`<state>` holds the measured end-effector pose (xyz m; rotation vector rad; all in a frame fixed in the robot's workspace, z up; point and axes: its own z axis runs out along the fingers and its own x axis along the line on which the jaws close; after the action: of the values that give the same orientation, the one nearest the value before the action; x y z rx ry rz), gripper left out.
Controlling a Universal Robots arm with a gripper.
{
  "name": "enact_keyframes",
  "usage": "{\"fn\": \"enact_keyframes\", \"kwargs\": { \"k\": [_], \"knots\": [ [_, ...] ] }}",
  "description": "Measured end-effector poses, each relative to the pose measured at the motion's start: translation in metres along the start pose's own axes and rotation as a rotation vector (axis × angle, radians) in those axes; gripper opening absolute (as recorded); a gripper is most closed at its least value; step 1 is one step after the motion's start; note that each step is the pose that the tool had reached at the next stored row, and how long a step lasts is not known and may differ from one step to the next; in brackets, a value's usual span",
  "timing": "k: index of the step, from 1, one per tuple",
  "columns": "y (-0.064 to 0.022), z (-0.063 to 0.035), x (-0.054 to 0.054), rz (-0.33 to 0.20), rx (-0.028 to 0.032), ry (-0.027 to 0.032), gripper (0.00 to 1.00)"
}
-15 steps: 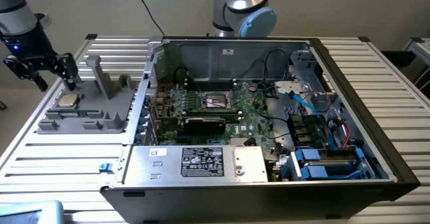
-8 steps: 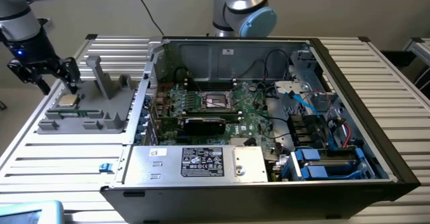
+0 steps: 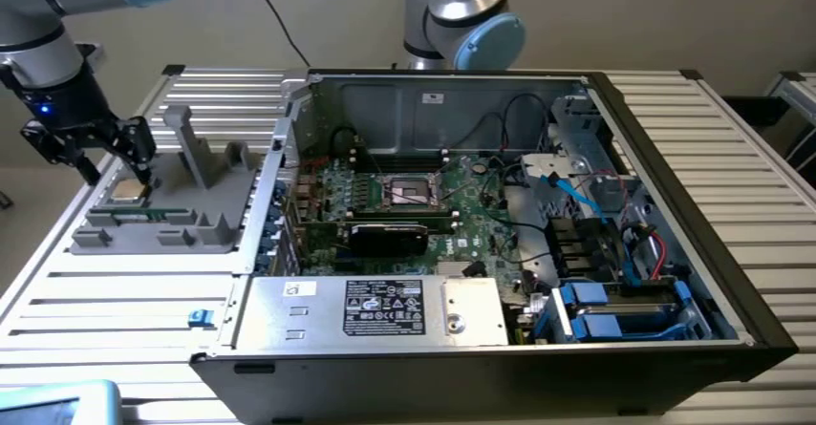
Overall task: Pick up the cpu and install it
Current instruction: 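Pick up the cpu and move it towards the insertion slot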
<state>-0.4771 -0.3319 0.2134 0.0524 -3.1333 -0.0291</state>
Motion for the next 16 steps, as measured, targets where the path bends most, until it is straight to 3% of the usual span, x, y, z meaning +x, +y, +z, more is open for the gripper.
{"fn": "enact_keyframes", "kwargs": {
  "k": [5,10,16],
  "knots": [
    [-0.0001,0.0033,0.0,0.0,-0.0012,-0.0001,0.75],
    [0.0008,0.0098,0.0,0.0,-0.0067,0.0001,0.75],
    [0.005,0.0155,0.0,0.001,-0.0063,0.006,0.75]
  ]
}}
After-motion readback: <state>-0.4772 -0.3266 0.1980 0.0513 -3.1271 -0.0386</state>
